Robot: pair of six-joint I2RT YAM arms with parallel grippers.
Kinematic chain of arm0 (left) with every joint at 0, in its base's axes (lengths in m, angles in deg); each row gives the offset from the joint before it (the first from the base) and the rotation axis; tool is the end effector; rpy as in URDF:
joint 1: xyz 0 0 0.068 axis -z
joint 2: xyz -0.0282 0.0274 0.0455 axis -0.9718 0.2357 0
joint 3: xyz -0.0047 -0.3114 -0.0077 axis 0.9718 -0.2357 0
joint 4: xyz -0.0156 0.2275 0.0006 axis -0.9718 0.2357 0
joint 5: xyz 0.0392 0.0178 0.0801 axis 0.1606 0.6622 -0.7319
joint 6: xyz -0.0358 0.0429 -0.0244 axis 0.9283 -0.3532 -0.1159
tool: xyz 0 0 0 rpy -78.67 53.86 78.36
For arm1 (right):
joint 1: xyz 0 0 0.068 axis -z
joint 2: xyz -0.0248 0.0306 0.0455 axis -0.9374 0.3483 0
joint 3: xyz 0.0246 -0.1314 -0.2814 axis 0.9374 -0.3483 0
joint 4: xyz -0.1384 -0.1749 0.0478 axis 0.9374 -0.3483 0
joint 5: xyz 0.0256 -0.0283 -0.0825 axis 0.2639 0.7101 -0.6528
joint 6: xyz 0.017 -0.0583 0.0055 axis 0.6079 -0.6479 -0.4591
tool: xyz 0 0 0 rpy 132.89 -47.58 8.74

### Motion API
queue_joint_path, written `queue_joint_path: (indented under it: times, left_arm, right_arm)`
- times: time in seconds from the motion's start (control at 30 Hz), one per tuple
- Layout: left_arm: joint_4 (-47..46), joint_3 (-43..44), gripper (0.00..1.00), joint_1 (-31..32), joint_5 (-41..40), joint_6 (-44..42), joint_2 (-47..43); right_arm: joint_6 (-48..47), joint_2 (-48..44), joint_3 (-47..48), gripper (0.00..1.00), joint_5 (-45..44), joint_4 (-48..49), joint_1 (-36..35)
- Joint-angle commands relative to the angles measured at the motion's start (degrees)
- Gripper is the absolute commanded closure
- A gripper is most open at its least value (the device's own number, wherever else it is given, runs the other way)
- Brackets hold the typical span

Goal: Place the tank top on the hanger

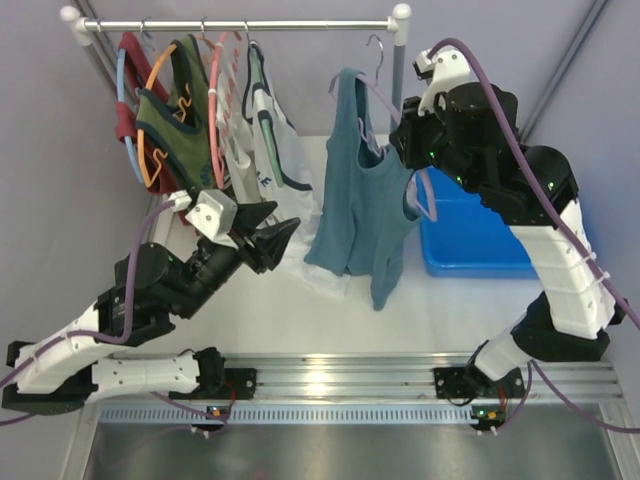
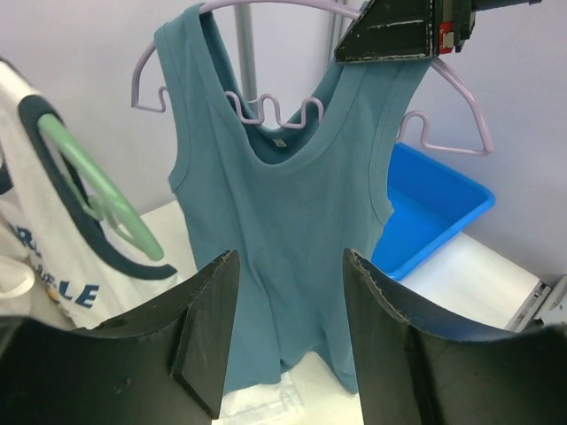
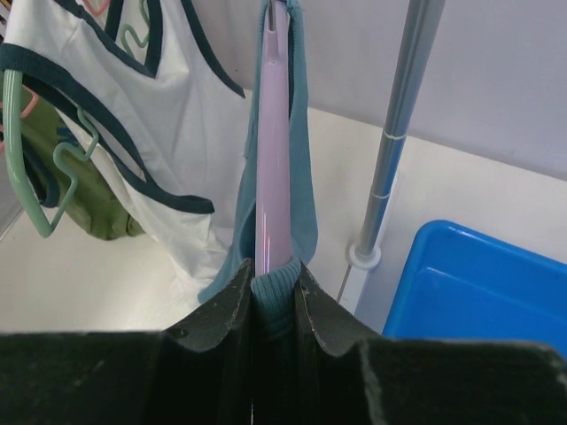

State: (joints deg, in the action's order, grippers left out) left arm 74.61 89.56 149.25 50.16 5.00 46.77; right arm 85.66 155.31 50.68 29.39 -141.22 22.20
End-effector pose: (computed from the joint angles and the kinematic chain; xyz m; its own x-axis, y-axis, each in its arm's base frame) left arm 0.0443 -0.0667 0.4996 0.0798 -0.1600 -0.9839 0.6803 0.7301 -0.0636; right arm 0.1604 0.1480 0.5772 -0.2576 -0.0645 -0.9641 -0.3835 0.9226 0.0407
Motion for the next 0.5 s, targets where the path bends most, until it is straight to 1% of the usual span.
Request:
queue_joint_path:
  times: [0.0, 0.17, 0.47]
  left_arm:
    - [0.99, -1.14, 0.45, 0.24, -3.7, 1.32, -1.81]
    - [2.4, -2.55, 0.45, 0.24, -4.85, 1.85, -4.01]
    - [3.72, -2.46, 0.46, 0.24, -5.11, 1.85, -5.07]
  right_arm:
    - [-1.93, 1.55, 3.95, 1.0, -1.74, 9.18, 0.92]
    - [-4.05, 2.87, 3.69, 1.0, -3.41, 16.29, 0.92]
    - [-7.74, 5.33, 3.69, 1.0, -7.71, 23.86, 0.92]
